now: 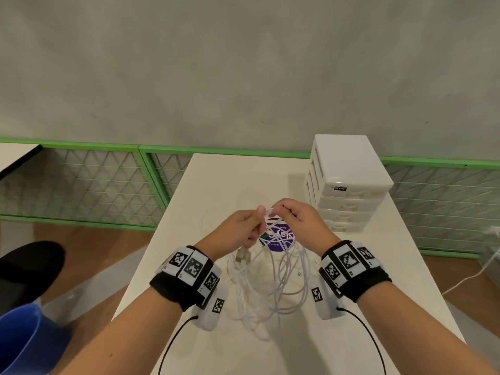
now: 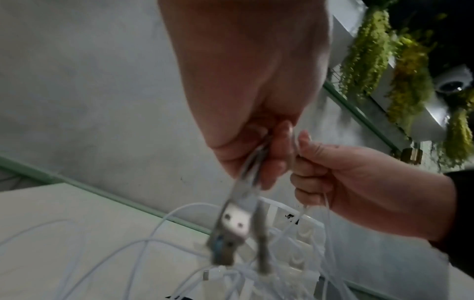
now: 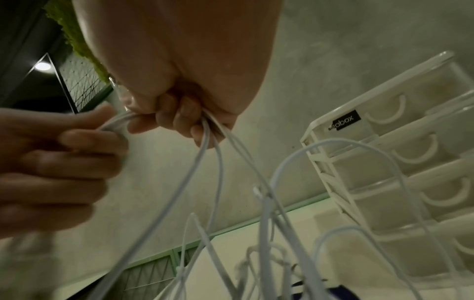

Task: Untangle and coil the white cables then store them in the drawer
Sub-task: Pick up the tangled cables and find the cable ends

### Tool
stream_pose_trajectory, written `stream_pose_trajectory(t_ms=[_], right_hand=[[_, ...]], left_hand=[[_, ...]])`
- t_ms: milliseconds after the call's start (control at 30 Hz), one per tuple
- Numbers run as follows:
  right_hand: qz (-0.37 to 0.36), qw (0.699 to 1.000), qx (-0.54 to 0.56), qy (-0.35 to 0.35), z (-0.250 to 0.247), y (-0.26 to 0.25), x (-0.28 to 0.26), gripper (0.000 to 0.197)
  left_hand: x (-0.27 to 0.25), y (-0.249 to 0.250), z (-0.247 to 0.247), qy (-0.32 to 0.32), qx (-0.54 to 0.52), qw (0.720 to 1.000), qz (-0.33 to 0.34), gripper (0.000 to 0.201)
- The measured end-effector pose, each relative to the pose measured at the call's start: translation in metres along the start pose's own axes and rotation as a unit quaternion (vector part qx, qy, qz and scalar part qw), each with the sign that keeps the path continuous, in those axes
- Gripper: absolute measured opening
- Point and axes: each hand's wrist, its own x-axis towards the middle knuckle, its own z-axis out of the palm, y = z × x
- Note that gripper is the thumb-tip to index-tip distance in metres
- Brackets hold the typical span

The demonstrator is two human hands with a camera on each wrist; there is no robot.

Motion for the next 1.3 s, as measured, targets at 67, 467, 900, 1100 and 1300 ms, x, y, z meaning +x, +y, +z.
stream_pose_trajectory(t_ms=[67, 467, 900, 1100, 1300], right_hand=[[-0.006, 1.0, -0.001, 0.006, -0.004, 0.001, 0.0, 0.027], [-0.011, 0.999, -0.014, -0.033, 0.03, 0.014, -0.001, 0.034], [-0.017, 0.986, -0.095, -0.139, 0.049, 0.007, -0.012, 0.02], [-0.055, 0.996, -0.049, -0.049, 0.032, 0.007, -0.007, 0.024], [-0.046, 0.995, -0.079, -0.043, 0.018, 0.022, -0.001, 0.042]], left_hand=[[-0.002, 0.001, 0.002, -0.036, -0.034, 0.999, -0.01, 0.049], [-0.004, 0.065, 0.005, -0.114, -0.307, 0.935, 0.139, 0.047], [0.03, 0.068, -0.019, 0.271, -0.09, 0.899, 0.334, 0.024], [0.028, 0.022, -0.035, 0.084, 0.35, 0.928, 0.096, 0.022], [0.007, 0.029, -0.02, -0.014, 0.316, 0.948, 0.039, 0.051]])
